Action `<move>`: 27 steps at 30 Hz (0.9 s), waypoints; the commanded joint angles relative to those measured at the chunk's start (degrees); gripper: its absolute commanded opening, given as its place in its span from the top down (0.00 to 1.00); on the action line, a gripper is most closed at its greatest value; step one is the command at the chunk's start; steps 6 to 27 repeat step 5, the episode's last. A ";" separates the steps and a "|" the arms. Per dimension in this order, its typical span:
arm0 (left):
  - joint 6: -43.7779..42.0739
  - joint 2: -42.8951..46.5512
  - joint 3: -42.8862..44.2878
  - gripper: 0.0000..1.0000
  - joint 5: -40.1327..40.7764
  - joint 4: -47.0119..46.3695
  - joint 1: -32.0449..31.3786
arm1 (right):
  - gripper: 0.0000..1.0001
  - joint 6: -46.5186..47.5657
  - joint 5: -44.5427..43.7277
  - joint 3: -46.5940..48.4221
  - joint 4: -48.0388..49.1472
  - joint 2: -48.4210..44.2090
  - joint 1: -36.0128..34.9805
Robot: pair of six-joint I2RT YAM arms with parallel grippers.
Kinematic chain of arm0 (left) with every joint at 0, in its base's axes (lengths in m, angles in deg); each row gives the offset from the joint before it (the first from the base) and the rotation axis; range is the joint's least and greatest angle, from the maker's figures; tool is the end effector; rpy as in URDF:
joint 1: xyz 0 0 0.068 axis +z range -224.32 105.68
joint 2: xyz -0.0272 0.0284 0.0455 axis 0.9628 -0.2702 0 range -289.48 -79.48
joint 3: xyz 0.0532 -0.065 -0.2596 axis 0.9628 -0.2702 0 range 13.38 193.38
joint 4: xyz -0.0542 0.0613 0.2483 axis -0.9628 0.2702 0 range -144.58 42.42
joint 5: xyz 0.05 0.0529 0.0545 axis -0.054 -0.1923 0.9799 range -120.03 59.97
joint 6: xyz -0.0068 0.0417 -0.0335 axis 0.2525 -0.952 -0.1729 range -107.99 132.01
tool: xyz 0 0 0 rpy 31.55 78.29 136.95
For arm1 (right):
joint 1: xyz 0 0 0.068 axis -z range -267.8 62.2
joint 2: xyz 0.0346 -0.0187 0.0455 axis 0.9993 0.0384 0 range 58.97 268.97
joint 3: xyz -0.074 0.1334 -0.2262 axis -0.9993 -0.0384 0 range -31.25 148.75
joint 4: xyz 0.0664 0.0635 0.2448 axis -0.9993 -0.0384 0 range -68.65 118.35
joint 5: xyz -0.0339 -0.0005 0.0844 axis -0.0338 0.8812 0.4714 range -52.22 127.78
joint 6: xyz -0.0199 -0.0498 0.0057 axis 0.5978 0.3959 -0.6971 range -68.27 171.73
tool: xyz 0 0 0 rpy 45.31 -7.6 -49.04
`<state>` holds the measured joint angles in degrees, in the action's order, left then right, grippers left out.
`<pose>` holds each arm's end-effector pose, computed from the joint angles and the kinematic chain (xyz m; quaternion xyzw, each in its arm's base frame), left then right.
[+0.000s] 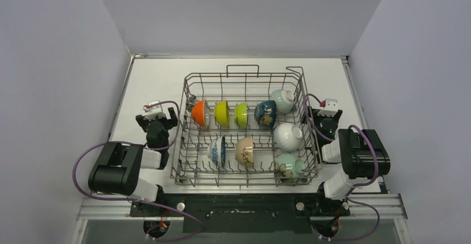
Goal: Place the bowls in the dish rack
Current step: Reset both arms
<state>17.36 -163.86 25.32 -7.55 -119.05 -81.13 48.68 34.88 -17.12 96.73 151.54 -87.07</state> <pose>0.2312 -0.0139 0.1460 -0.1185 0.7416 0.0781 0.6556 0.2476 -0.0050 0.1300 0.0415 0.7651 -0.0063 0.6425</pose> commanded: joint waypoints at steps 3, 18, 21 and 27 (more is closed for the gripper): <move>0.28 0.00 1.82 0.04 0.29 -0.86 0.04 | 0.10 1.21 4.59 1.29 -0.28 0.06 -1.92; 0.28 0.08 1.61 0.04 0.37 -1.02 -0.03 | 0.10 1.23 4.57 1.32 -0.33 0.07 -1.90; 0.28 0.08 1.61 0.04 0.37 -1.02 -0.03 | 0.10 1.23 4.57 1.32 -0.33 0.07 -1.90; 0.28 0.08 1.61 0.04 0.37 -1.02 -0.03 | 0.10 1.23 4.57 1.32 -0.33 0.07 -1.90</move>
